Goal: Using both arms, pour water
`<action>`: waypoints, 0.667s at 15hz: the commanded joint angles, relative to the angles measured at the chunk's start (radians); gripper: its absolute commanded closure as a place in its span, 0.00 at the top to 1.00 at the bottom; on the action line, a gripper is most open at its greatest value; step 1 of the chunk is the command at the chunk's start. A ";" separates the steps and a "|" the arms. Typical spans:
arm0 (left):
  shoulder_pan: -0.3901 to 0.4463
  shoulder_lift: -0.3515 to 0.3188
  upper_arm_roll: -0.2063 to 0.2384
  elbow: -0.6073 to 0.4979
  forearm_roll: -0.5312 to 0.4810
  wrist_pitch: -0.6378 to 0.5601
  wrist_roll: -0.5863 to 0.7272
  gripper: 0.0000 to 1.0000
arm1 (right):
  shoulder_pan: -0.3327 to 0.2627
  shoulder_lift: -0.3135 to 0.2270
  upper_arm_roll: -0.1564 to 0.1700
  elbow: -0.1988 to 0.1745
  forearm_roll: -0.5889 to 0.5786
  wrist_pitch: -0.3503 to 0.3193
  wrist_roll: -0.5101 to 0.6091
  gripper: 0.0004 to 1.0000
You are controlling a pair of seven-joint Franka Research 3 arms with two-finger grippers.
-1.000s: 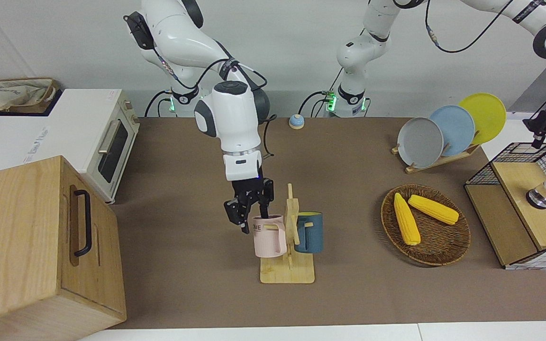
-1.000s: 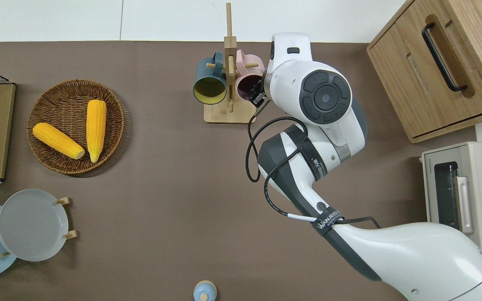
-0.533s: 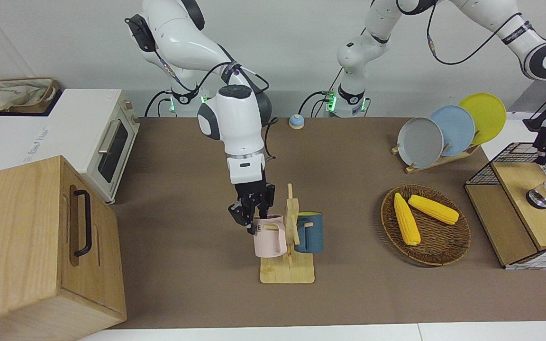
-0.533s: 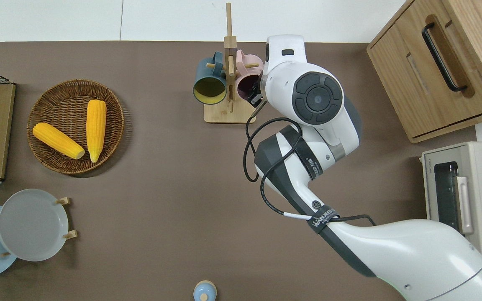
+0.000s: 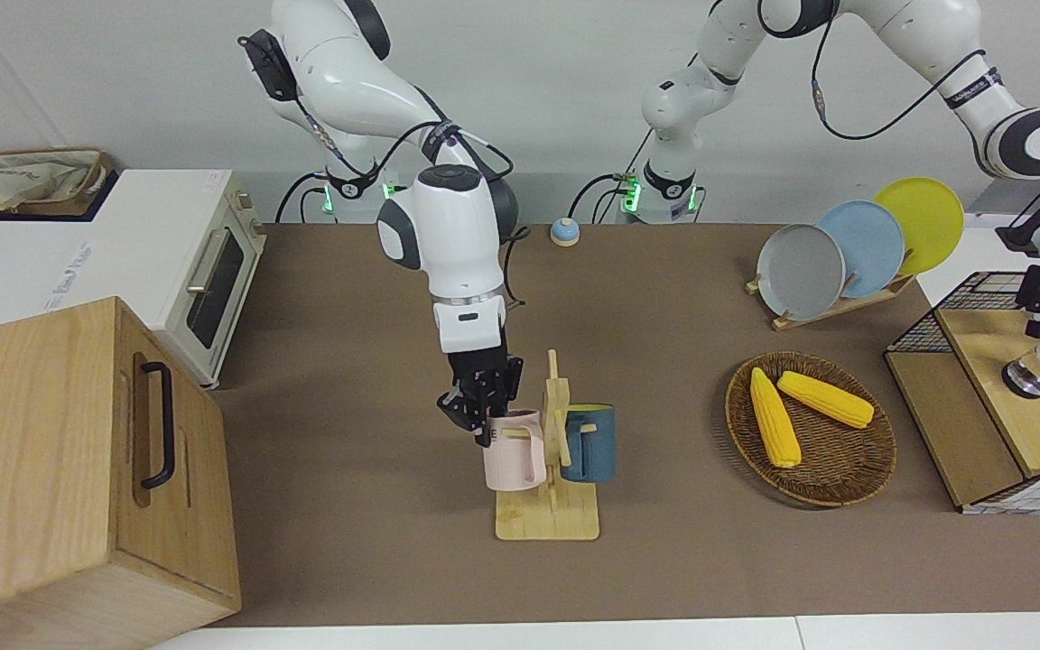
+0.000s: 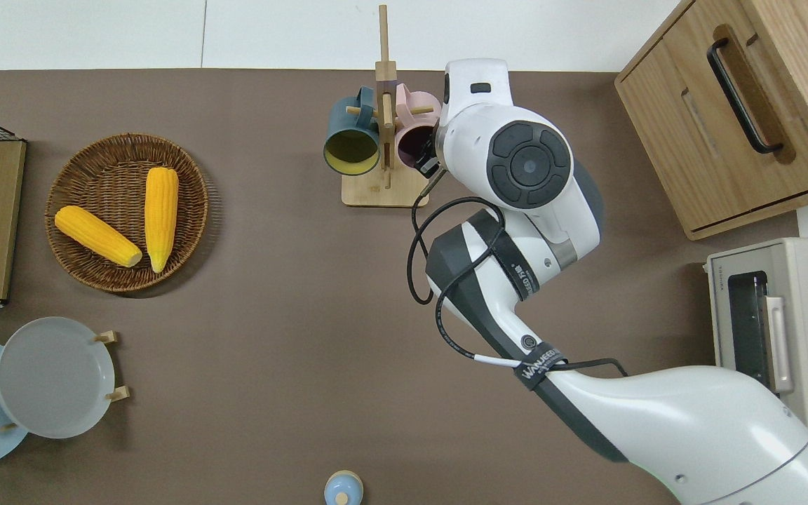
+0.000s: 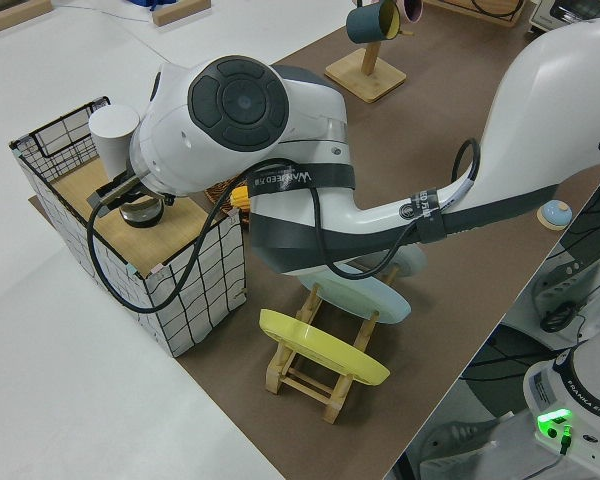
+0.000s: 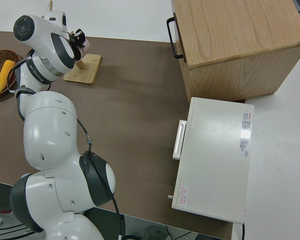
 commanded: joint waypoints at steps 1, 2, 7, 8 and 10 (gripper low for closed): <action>-0.006 0.007 -0.010 0.002 -0.025 0.045 0.047 1.00 | 0.005 0.018 -0.003 0.024 -0.023 0.007 0.005 0.17; -0.007 0.015 -0.013 0.002 -0.031 0.057 0.047 1.00 | 0.005 0.018 -0.003 0.024 -0.023 0.007 0.005 0.17; -0.007 0.035 -0.023 0.011 -0.067 0.065 0.047 1.00 | 0.003 0.018 -0.009 0.024 -0.018 0.007 0.006 0.16; -0.006 0.042 -0.032 0.011 -0.077 0.067 0.047 1.00 | 0.003 0.018 -0.010 0.024 -0.017 0.007 0.006 0.16; -0.006 0.047 -0.035 0.023 -0.081 0.067 0.047 1.00 | 0.003 0.018 -0.010 0.024 -0.012 0.007 0.008 0.15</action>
